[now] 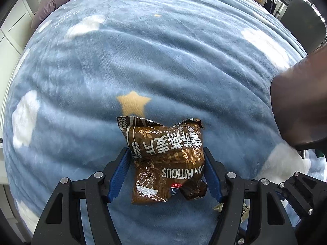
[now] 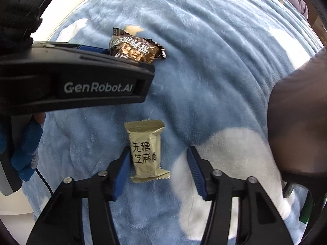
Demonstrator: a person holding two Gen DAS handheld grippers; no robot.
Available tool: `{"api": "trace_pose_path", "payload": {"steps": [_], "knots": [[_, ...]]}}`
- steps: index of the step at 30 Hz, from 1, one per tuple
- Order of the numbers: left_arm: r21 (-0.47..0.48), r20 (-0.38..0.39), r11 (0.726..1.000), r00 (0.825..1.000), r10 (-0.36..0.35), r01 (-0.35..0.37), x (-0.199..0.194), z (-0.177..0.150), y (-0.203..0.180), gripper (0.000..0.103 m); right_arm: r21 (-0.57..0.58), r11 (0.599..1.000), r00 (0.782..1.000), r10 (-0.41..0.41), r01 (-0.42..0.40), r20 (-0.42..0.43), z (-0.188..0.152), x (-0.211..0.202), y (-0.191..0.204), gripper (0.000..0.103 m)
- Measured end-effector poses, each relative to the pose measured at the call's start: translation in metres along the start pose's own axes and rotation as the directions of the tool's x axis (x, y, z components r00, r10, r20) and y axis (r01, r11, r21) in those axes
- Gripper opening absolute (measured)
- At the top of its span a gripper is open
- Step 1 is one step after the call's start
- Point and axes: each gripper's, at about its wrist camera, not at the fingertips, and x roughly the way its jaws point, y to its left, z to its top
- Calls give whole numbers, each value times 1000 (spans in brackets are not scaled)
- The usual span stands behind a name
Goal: Organize snacks
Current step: 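Grasp the brown chocolate packet with left tool while right tool grasps the beige sesame candy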
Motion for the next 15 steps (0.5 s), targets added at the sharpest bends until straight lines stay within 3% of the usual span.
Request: {"api": "trace_pose_path", "payload": {"steps": [3,4,6,7,15], "knots": [[-2,5,1000,1000,4,-4,1,-6,1,62,2,1000,1000,11,-11,-6,4,0,-5,44],[-5,2,1000,1000,6,-6,3,-7,1,62,2,1000,1000,14,-14,-7,5,0,-7,40],[-8,-2,1000,1000,5,-5,7,-9,2,61,10,1000,1000,28,-28,-8,7,-1,-12,16],[-7,-2,1000,1000,5,-5,7,-10,3,61,18,999,999,35,-35,-9,7,-2,-16,12],[-6,-5,1000,1000,11,-11,14,-12,-1,54,27,998,998,61,-61,1,3,-12,-39,10]]}}
